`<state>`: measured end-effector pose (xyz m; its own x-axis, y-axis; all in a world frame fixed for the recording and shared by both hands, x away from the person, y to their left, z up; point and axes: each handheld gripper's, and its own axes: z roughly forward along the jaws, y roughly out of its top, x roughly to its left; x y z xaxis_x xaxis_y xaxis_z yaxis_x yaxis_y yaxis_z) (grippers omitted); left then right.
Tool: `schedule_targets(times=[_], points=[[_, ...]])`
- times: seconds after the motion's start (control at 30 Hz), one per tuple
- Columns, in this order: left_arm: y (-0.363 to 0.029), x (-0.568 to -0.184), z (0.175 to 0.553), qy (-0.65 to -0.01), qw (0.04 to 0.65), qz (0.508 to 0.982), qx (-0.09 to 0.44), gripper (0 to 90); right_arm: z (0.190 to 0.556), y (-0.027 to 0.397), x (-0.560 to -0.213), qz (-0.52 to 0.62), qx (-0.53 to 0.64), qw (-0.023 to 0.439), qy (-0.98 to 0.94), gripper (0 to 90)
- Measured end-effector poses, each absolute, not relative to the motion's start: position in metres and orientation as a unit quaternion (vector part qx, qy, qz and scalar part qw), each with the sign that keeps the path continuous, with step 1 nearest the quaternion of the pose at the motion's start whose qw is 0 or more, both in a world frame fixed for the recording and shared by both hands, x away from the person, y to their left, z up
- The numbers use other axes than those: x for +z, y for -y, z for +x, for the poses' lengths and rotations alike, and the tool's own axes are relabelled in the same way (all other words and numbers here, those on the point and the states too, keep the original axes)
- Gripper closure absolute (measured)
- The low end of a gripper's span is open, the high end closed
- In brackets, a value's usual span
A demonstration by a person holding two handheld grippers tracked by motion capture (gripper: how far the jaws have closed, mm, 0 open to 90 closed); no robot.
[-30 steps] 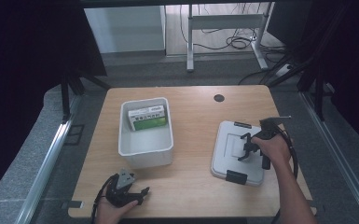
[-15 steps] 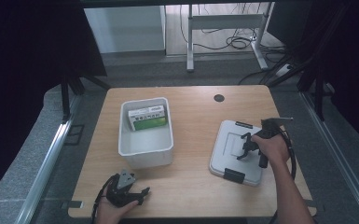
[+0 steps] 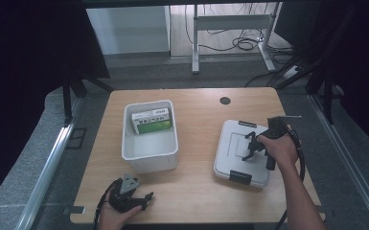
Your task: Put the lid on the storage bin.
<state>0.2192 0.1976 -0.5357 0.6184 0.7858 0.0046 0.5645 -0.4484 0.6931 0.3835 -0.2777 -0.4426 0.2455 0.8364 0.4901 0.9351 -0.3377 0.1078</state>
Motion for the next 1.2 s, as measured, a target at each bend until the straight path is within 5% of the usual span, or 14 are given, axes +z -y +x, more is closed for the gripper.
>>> schedule_targets(times=[1.2], points=[[-0.199,-0.536,0.219,-0.406,0.333,0.835,0.165,19.8,0.379,0.258,-0.402,-0.743,-0.293,0.114,0.591,84.3]])
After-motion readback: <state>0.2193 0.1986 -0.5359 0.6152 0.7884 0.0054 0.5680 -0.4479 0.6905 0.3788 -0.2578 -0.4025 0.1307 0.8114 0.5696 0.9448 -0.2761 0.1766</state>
